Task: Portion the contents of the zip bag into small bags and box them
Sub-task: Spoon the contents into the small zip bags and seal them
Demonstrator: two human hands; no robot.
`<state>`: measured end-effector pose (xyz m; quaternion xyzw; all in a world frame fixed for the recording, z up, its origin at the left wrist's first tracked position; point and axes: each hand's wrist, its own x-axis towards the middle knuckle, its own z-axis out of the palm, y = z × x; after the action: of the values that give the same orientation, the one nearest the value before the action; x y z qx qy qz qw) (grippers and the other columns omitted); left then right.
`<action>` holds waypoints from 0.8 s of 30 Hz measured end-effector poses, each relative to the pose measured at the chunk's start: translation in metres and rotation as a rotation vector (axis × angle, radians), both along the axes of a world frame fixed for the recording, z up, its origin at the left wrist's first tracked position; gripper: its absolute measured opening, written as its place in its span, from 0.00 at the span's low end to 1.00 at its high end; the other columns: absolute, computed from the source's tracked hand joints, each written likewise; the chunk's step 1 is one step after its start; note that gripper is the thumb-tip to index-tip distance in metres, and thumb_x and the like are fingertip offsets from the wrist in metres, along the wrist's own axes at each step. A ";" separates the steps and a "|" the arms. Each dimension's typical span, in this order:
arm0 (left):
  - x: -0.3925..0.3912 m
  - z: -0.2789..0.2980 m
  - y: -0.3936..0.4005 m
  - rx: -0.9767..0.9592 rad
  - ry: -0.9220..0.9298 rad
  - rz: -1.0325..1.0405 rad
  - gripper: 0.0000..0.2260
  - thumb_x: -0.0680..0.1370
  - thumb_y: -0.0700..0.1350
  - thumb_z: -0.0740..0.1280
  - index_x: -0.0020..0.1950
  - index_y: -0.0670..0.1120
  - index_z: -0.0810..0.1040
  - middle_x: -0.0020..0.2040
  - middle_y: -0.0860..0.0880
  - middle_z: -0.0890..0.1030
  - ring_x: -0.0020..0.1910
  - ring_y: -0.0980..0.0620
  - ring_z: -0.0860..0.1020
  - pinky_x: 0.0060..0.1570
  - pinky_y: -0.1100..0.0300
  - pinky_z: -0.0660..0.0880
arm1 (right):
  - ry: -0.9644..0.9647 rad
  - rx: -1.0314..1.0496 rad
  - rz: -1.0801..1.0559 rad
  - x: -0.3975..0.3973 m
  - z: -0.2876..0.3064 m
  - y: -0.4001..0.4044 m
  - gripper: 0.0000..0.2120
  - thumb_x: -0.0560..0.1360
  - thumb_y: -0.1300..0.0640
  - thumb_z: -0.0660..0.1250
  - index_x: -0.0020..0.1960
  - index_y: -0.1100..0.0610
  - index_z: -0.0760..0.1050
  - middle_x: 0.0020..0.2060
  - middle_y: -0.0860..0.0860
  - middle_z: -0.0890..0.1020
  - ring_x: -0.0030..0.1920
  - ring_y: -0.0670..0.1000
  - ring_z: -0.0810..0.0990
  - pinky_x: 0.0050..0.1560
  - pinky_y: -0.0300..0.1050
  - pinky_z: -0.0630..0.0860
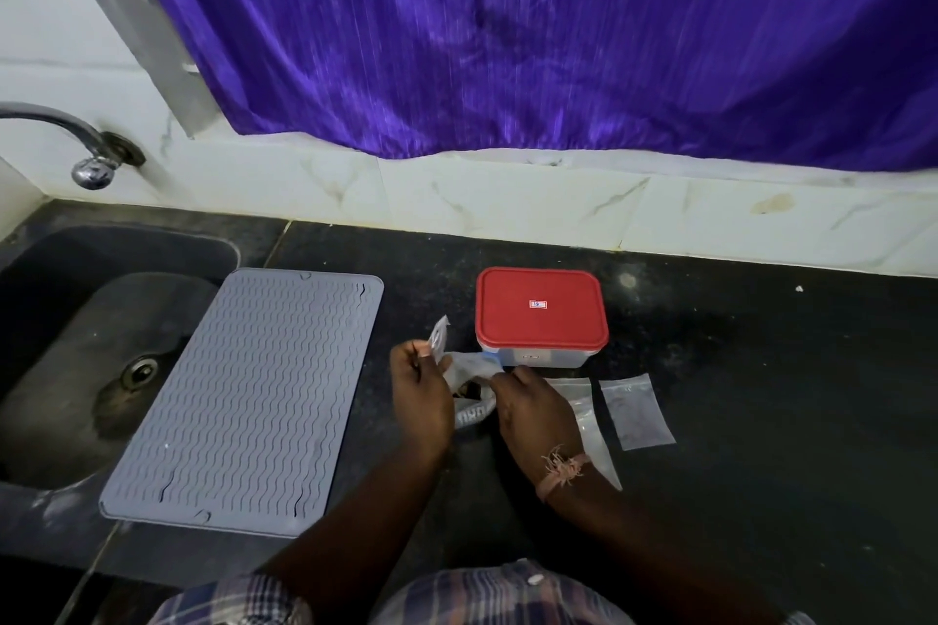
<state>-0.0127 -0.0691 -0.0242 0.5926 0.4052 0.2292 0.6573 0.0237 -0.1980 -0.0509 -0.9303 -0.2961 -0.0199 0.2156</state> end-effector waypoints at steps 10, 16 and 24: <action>0.009 -0.009 0.006 0.077 0.009 -0.115 0.07 0.86 0.45 0.60 0.52 0.56 0.74 0.53 0.46 0.82 0.53 0.47 0.83 0.59 0.44 0.79 | 0.186 0.092 -0.141 0.003 -0.001 0.008 0.05 0.74 0.59 0.66 0.44 0.53 0.80 0.40 0.51 0.82 0.42 0.52 0.80 0.40 0.45 0.75; 0.016 -0.007 0.010 -0.033 0.008 -0.096 0.08 0.86 0.44 0.59 0.53 0.55 0.74 0.52 0.47 0.82 0.54 0.46 0.83 0.56 0.46 0.80 | 0.586 0.359 -0.460 0.000 0.003 0.019 0.06 0.75 0.58 0.69 0.46 0.53 0.85 0.43 0.49 0.86 0.46 0.49 0.83 0.52 0.42 0.78; 0.015 -0.011 0.014 -0.077 0.008 -0.089 0.06 0.86 0.43 0.60 0.53 0.53 0.74 0.54 0.46 0.82 0.53 0.47 0.83 0.48 0.53 0.80 | 0.898 0.624 -0.759 0.002 -0.001 0.016 0.07 0.70 0.56 0.68 0.38 0.50 0.84 0.31 0.49 0.85 0.37 0.55 0.85 0.45 0.57 0.84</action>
<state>0.0027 -0.0548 -0.0350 0.5853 0.3895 0.1815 0.6876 0.0258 -0.1817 -0.0517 -0.7820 0.1900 0.2102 0.5552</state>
